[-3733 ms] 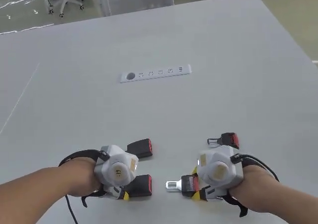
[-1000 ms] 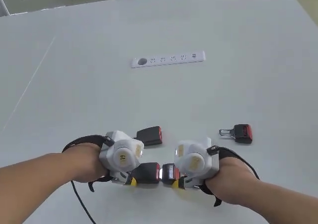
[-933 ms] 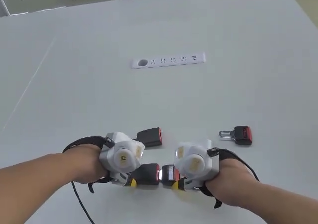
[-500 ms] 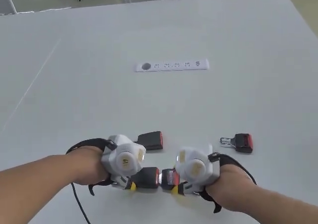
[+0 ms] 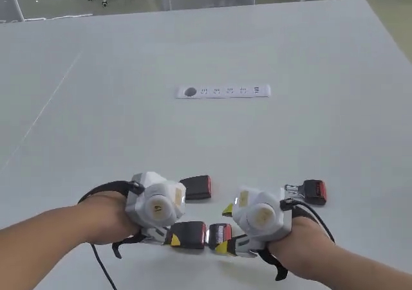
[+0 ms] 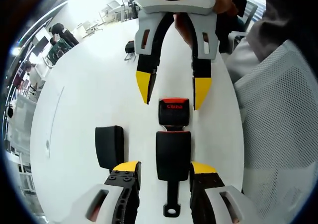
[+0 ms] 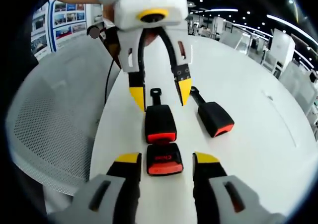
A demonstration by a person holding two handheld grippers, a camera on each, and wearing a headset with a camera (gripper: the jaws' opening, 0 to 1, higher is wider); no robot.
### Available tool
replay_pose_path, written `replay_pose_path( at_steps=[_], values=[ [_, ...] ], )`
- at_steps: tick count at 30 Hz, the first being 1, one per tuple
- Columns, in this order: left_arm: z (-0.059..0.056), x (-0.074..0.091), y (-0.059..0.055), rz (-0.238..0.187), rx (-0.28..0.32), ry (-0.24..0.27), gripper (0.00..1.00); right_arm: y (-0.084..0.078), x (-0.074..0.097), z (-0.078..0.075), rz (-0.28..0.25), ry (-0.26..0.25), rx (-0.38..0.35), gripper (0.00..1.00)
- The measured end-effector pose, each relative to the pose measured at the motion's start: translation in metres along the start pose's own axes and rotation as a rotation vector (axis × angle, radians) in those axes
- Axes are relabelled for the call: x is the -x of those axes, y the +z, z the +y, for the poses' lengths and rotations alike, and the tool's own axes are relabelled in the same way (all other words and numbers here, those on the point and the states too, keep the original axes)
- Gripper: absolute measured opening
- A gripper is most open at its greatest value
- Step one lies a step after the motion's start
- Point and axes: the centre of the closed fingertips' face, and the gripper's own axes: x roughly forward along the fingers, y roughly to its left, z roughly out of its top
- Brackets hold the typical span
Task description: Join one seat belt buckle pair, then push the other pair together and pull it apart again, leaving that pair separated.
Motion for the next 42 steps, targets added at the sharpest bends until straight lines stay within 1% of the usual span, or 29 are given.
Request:
replay_pose_path(
  at_steps=[1,3,7,8,9,11,12,14,17,20,22,25,26,27,29,30,31,32,34,36,39,42],
  values=[
    [0.002,0.002,0.002,-0.011,0.012,0.004,0.40,0.000,0.004,-0.003,-0.002,-0.010,0.004,0.39],
    [0.013,0.005,0.005,-0.025,0.026,0.025,0.40,-0.002,0.008,-0.007,-0.004,-0.018,0.005,0.40],
    [0.035,0.003,0.003,-0.017,0.038,0.060,0.41,-0.013,0.020,-0.020,0.006,-0.044,0.000,0.40],
    [0.039,0.003,0.003,-0.013,0.038,0.065,0.41,-0.017,0.025,-0.025,0.009,-0.056,-0.004,0.41],
    [0.046,0.001,0.004,-0.014,0.041,0.074,0.42,-0.021,0.029,-0.029,0.011,-0.064,-0.007,0.41],
    [0.053,-0.001,0.006,-0.018,0.043,0.086,0.43,-0.030,0.038,-0.038,0.020,-0.080,-0.013,0.41],
    [0.059,-0.002,0.007,-0.019,0.043,0.093,0.43,-0.036,0.044,-0.045,0.027,-0.093,-0.018,0.41],
    [0.066,-0.005,0.008,-0.017,0.038,0.102,0.44,-0.048,0.052,-0.055,0.039,-0.108,-0.032,0.42],
    [0.078,-0.011,0.009,-0.013,0.044,0.100,0.45,-0.064,0.065,-0.068,0.057,-0.126,-0.050,0.42],
    [0.085,-0.017,0.009,-0.008,0.049,0.089,0.45,-0.076,0.075,-0.083,0.068,-0.145,-0.057,0.41],
    [0.089,-0.021,0.007,0.004,0.051,0.083,0.46,-0.082,0.083,-0.091,0.074,-0.156,-0.060,0.41],
    [0.092,-0.024,0.005,0.018,0.051,0.070,0.46,-0.096,0.091,-0.103,0.093,-0.167,-0.063,0.41],
    [0.093,-0.025,0.004,0.022,0.049,0.064,0.47,-0.104,0.096,-0.109,0.112,-0.178,-0.062,0.41],
    [0.094,-0.027,0.002,0.026,0.049,0.061,0.47,-0.108,0.098,-0.113,0.116,-0.183,-0.073,0.41],
    [0.093,-0.030,-0.005,0.041,0.052,0.048,0.47,-0.115,0.103,-0.120,0.112,-0.194,-0.097,0.41],
    [0.093,-0.032,-0.009,0.051,0.050,0.040,0.47,-0.122,0.106,-0.124,0.121,-0.200,-0.097,0.41],
    [0.092,-0.035,-0.014,0.066,0.050,0.033,0.47,-0.125,0.108,-0.126,0.126,-0.202,-0.095,0.41],
    [0.092,-0.036,-0.017,0.070,0.051,0.030,0.47,-0.129,0.109,-0.127,0.131,-0.202,-0.093,0.41],
    [0.092,-0.039,-0.021,0.076,0.059,0.021,0.47,-0.142,0.112,-0.130,0.174,-0.204,-0.081,0.40],
    [0.092,-0.043,-0.027,0.096,0.061,0.014,0.47,-0.150,0.111,-0.131,0.175,-0.194,-0.094,0.40],
    [0.093,-0.044,-0.027,0.102,0.061,0.008,0.45,-0.161,0.108,-0.131,0.195,-0.171,-0.088,0.39],
    [0.097,-0.046,-0.022,0.095,0.070,0.008,0.45,-0.162,0.106,-0.131,0.198,-0.160,-0.088,0.37]
  ],
)
